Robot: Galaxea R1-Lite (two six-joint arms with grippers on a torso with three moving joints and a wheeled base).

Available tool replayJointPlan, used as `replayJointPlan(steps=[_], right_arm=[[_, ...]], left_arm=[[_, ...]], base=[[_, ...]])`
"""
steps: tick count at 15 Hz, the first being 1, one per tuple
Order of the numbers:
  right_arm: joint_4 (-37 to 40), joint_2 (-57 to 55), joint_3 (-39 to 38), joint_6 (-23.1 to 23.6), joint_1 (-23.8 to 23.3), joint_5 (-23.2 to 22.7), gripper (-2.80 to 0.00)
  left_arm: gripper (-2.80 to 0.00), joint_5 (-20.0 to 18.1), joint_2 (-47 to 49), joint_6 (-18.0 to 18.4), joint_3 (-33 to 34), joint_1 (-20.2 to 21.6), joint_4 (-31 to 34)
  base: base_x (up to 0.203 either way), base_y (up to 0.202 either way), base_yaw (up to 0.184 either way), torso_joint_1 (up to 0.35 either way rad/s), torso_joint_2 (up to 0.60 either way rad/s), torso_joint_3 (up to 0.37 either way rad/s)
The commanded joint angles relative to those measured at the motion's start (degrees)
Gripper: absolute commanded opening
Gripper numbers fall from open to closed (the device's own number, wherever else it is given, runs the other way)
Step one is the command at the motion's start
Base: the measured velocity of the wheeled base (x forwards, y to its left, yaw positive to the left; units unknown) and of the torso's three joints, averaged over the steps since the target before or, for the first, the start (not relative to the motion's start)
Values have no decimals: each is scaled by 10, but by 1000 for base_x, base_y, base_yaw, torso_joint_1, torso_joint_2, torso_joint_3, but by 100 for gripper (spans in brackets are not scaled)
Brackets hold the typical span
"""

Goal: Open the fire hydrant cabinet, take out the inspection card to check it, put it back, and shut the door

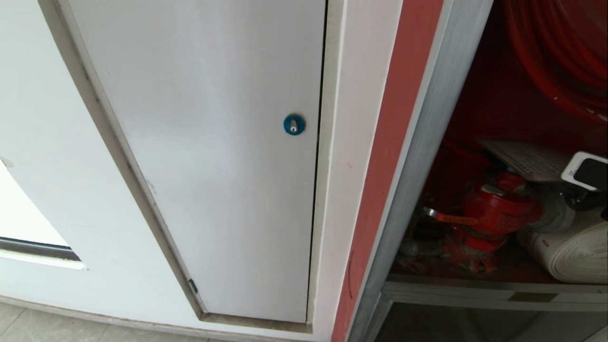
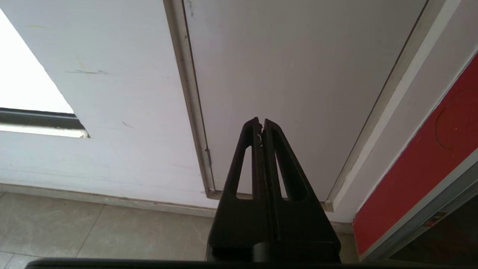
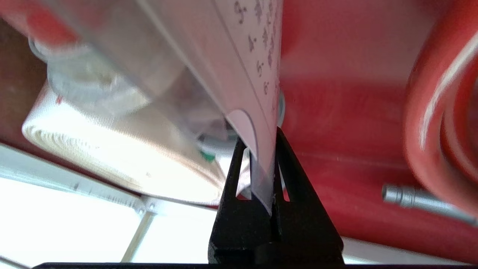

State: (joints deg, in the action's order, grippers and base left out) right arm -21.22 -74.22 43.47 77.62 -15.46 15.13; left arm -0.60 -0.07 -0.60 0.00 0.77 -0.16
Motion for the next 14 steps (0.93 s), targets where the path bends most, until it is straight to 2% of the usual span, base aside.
replayJointPlan(steps=[1,11,14], right_arm=[[-2,30,-15,4,-4,1,-280],[-2,192,-92,0,-6,-1,-280],[0,259,-123,-23,-5,-18,-280]], left_arm=[[-280,0,1,0,0,0,0],[-280,0,1,0,0,0,0],[-280,0,1,0,0,0,0]], base=[[0,0,0,0,0,0],[0,0,0,0,0,0],[0,0,0,0,0,0]])
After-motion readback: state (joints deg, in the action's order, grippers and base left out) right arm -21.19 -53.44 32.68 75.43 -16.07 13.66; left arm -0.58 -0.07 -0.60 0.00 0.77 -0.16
